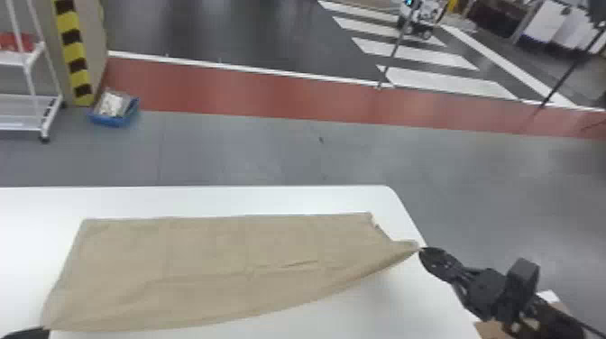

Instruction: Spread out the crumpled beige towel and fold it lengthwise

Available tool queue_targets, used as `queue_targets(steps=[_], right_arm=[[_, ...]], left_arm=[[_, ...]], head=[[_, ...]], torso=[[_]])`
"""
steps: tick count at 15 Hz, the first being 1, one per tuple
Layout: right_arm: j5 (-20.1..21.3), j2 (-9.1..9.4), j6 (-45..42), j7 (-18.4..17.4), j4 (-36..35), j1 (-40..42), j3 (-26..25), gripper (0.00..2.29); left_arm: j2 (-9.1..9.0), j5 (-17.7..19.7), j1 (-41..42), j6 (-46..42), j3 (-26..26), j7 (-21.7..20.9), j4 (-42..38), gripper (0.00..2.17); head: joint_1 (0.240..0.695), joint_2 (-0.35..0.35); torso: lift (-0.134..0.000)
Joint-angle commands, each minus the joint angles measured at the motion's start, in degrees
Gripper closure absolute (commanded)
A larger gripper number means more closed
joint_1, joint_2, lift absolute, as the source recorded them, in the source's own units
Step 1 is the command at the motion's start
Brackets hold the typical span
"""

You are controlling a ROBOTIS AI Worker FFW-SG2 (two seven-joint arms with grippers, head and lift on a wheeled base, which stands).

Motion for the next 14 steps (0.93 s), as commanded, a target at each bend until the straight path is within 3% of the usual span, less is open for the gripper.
queue_targets(steps=[1, 9, 14], right_arm=[[-1.0, -0.11, -0.7, 0.2, -0.1, 0.7, -1.0, 1.45], [-6.7, -0.11, -2.8, 2.1, -1.8, 4.1, -2.3, 1.45], [-7.3, -0.11, 0.4, 2.2, -1.8, 3.2, -2.2, 1.45]], left_arm=[[0.01, -0.3, 2.2, 0.0, 1.4, 0.0, -2.0, 1.74], [0.1, -1.1, 10.3, 0.4, 3.3, -1.1, -8.3, 1.74], [0.19, -5.6, 9.2, 3.9, 2.8, -1.1, -11.1, 1.73]], head=[[0.695, -0.35], [0.695, -0.35], [0.695, -0.35]], torso=[[0.0], [0.0], [0.0]])
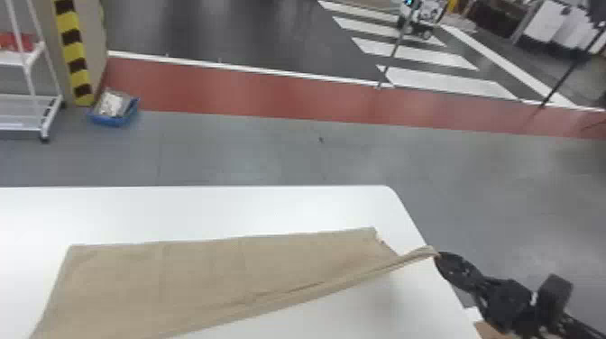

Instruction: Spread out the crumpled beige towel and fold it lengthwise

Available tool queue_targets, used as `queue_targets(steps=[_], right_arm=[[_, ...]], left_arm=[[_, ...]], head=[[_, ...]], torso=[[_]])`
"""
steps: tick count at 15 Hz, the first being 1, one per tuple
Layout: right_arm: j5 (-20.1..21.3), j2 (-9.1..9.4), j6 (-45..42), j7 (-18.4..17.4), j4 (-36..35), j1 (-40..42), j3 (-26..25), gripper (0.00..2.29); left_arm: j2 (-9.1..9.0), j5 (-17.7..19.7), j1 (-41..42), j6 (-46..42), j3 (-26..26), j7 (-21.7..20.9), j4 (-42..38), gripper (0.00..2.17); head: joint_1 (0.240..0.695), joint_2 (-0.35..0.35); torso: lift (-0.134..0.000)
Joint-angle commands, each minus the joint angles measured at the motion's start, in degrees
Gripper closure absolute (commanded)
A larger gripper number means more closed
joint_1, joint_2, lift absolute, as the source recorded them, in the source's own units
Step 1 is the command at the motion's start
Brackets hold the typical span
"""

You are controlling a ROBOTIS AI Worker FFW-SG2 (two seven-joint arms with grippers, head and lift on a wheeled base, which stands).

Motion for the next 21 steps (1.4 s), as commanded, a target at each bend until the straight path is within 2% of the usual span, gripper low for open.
queue_targets(steps=[1, 3, 5, 7, 10, 15, 18, 21], right_arm=[[0.6, -0.26, 3.4, -0.1, 0.0, -1.8, 0.1, 1.45], [2.9, -0.7, 5.1, -1.1, 1.7, -4.8, 0.2, 1.45], [4.5, -1.4, 6.9, -2.2, 4.0, -7.9, 0.4, 1.45], [6.6, -2.37, 8.6, -2.6, 8.5, -12.4, 0.6, 1.45], [10.6, -3.86, 9.2, -5.8, 14.9, -18.2, 2.1, 1.45], [14.3, -3.86, 9.5, -10.1, 19.6, -23.0, 5.2, 1.45], [14.4, -3.69, 11.3, -11.8, 20.3, -23.2, 5.6, 1.45], [14.0, -3.34, 12.7, -12.0, 20.2, -22.8, 5.1, 1.45]], left_arm=[[0.04, -2.4, -2.6, 4.1, -0.3, 0.0, -1.5, 1.73], [-0.05, -5.3, -7.4, 9.6, -2.1, -0.7, -1.4, 1.73], [-0.4, -7.7, -11.1, 10.5, -3.9, -1.2, -0.4, 1.73], [-0.57, -8.6, -15.7, 14.0, -6.8, -1.1, 3.3, 1.73], [-0.75, -9.6, -22.2, 14.9, -9.9, -0.6, 9.4, 1.73], [-0.75, -10.4, -29.4, 15.2, -13.2, 1.0, 17.3, 1.73], [-0.84, -11.6, -34.0, 15.0, -17.3, 2.6, 20.9, 1.73], [-1.63, -11.9, -38.3, 14.9, -20.2, 2.8, 24.8, 1.73]], head=[[0.695, -0.35], [0.695, -0.35], [0.695, -0.35], [0.695, -0.35], [0.695, -0.35], [0.695, -0.35], [0.695, -0.35], [0.695, -0.35]], torso=[[0.0], [0.0], [0.0], [0.0], [0.0], [0.0], [0.0], [0.0]])
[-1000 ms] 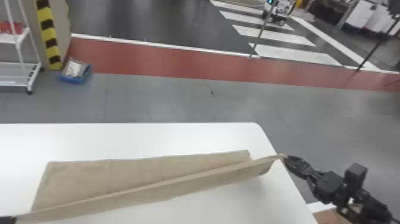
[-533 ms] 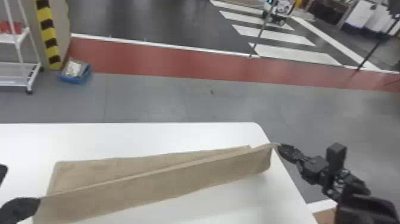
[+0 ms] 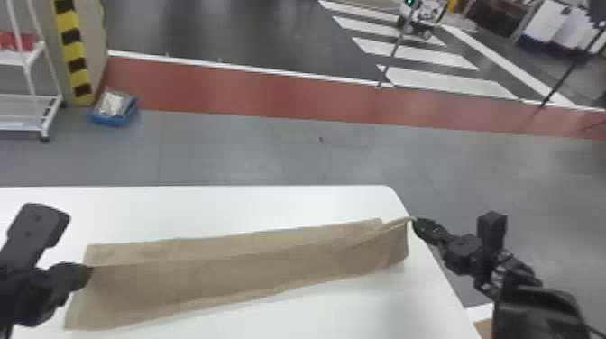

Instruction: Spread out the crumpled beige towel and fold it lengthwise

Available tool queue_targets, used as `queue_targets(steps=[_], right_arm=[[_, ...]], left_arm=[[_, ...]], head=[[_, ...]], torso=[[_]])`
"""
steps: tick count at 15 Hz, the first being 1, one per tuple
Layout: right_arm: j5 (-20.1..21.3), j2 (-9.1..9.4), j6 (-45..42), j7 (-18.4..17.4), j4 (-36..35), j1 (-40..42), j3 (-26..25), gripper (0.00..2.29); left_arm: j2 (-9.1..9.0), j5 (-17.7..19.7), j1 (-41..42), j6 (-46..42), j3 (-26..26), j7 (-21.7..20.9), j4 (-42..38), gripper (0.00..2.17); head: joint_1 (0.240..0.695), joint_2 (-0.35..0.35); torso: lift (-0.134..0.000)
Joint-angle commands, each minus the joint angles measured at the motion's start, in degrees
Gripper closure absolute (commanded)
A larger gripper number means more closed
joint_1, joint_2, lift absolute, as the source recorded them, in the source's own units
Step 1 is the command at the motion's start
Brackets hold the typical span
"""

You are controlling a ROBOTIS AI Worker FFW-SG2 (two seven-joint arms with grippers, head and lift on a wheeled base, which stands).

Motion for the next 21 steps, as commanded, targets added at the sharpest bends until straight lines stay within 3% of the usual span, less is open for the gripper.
queue_targets(steps=[1, 8, 10, 13, 17, 18, 21], right_arm=[[-0.8, 0.26, 0.6, -0.1, -0.1, 0.7, -0.6, 1.45], [-3.6, 0.7, 4.7, -4.9, 0.0, 0.2, -2.0, 1.45], [-6.2, 0.79, 6.2, -5.6, 0.0, -0.1, -2.0, 1.45], [-6.1, 1.41, 7.3, -6.6, 0.0, -1.5, -1.6, 1.44], [-5.0, 1.67, 7.1, -10.5, 2.2, -3.4, 1.0, 1.4], [-4.9, 1.67, 7.0, -11.7, 3.0, -4.0, 2.9, 1.4], [-2.9, 1.58, 5.4, -13.6, 7.7, -7.3, 5.7, 1.4]], left_arm=[[-0.43, -0.1, -2.9, -0.3, -2.0, 0.2, 3.0, 1.73], [-0.43, 0.0, -5.4, -2.1, -2.5, 1.5, 5.9, 1.73], [-0.43, 0.2, -5.7, -2.3, -2.1, 1.4, 5.9, 1.73], [-0.52, 0.0, -7.5, -2.4, -2.6, 1.5, 7.7, 1.73], [-1.49, 0.0, -11.7, -5.6, -5.0, 3.0, 15.3, 1.67], [-1.49, 0.1, -12.2, -7.9, -5.7, 3.8, 17.0, 1.58], [-2.1, 0.7, -14.1, -15.1, -6.5, 5.2, 23.1, 1.58]], head=[[0.695, -0.35], [0.695, -0.35], [0.695, -0.35], [0.695, -0.35], [0.695, -0.35], [0.695, -0.35], [0.695, -0.35]], torso=[[0.0], [0.0], [0.0], [0.0], [0.0], [0.0], [0.0]])
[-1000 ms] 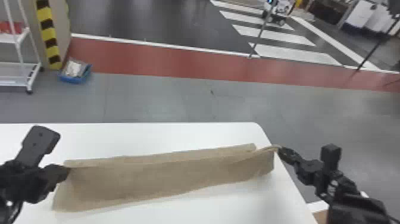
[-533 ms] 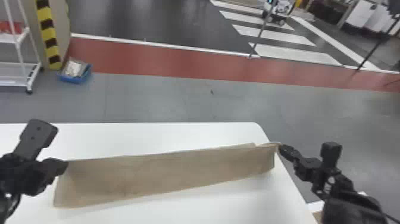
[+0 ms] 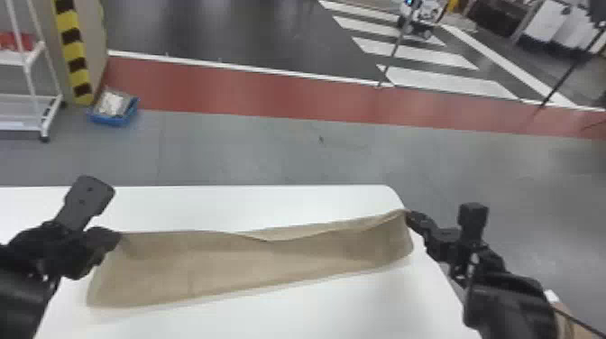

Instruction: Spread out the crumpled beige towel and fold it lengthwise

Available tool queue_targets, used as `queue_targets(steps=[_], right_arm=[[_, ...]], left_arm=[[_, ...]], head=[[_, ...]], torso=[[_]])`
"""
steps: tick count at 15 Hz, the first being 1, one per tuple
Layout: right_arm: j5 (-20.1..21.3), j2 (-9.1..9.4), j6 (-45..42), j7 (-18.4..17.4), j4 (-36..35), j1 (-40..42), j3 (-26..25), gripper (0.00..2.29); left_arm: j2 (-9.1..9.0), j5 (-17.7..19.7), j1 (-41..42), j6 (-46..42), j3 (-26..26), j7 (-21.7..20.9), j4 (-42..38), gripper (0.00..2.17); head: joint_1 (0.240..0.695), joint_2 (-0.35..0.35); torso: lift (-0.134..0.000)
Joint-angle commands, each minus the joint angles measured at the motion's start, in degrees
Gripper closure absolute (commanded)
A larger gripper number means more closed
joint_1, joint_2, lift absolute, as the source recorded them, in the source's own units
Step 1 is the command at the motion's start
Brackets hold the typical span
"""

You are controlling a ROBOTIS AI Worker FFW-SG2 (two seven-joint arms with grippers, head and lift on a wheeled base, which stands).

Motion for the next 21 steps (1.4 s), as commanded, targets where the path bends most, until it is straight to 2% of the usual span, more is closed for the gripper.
queue_targets(steps=[1, 2, 3, 4, 5, 6, 7, 11, 13, 14, 16, 19, 21], right_arm=[[1.0, 0.06, -0.3, -2.9, 2.2, -1.8, 3.2, 1.4], [0.7, 0.15, -0.3, -4.2, 2.2, -1.9, 4.7, 1.4], [0.6, 0.59, -0.2, -5.6, 2.2, -2.1, 4.8, 1.2], [0.7, 0.85, 1.1, -7.4, 2.1, -2.2, 4.9, 0.59], [0.9, 1.2, 1.2, -8.5, 2.1, -2.2, 4.9, 0.0], [1.0, 1.2, 1.1, -9.7, 2.0, -2.1, 4.9, 0.0], [1.0, 1.29, 1.4, -11.0, 1.7, -1.9, 4.6, 0.0], [-0.3, 1.29, 2.5, -10.4, -2.6, 1.6, 2.9, 0.05], [-2.4, 1.73, 8.4, -8.4, -9.0, 5.4, 1.3, 0.05], [-2.5, 2.61, 10.4, -8.0, -12.2, 6.8, 0.5, 0.05], [-3.6, 3.49, 10.6, -7.7, -14.9, 8.8, -0.4, 0.06], [-4.0, 5.07, 12.0, -4.8, -19.1, 11.6, -5.1, 0.09], [-4.6, 4.89, 10.9, -2.8, -18.9, 11.9, -6.9, 0.13]], left_arm=[[-0.38, 0.3, -2.0, -4.1, -1.1, 0.8, 5.0, 1.58], [-0.38, 0.4, -2.4, -4.2, -1.6, 1.3, 5.8, 1.58], [-0.38, 0.4, -2.4, -4.2, -1.6, 1.5, 5.8, 1.57], [-0.38, 0.3, -2.4, -4.2, -1.8, 2.4, 5.9, 1.24], [-0.38, -0.4, -2.4, -3.9, -2.1, 3.6, 5.9, 0.42], [-0.3, -1.0, -2.4, -3.4, -2.7, 5.3, 5.9, 0.0], [-0.12, -1.9, -2.1, -3.2, -3.3, 7.3, 5.8, 0.0], [0.58, -3.6, 0.6, -6.2, -2.9, 13.7, 3.8, 0.0], [0.67, -3.4, 5.6, -8.3, 1.5, 14.3, -2.0, 0.0], [0.67, -1.7, 8.9, -8.8, 4.5, 13.4, -6.7, 0.06], [0.67, 5.3, 14.7, -7.8, 10.6, 8.5, -14.7, 0.08], [0.67, 13.1, 20.9, -4.4, 14.4, 8.0, -21.4, 0.09], [0.67, 20.9, 23.8, -2.3, 16.9, 5.2, -24.8, 0.08]], head=[[0.695, -0.35], [0.695, -0.35], [0.695, -0.35], [0.695, -0.35], [0.695, -0.35], [0.695, -0.35], [0.695, -0.35], [0.695, -0.347], [0.695, -0.348], [0.695, -0.35], [0.695, -0.35], [0.695, -0.35], [0.695, -0.35]], torso=[[0.0], [0.0], [0.0], [0.0], [0.0], [0.0], [0.0], [0.0], [0.0], [0.0], [0.0], [0.0], [0.0]])
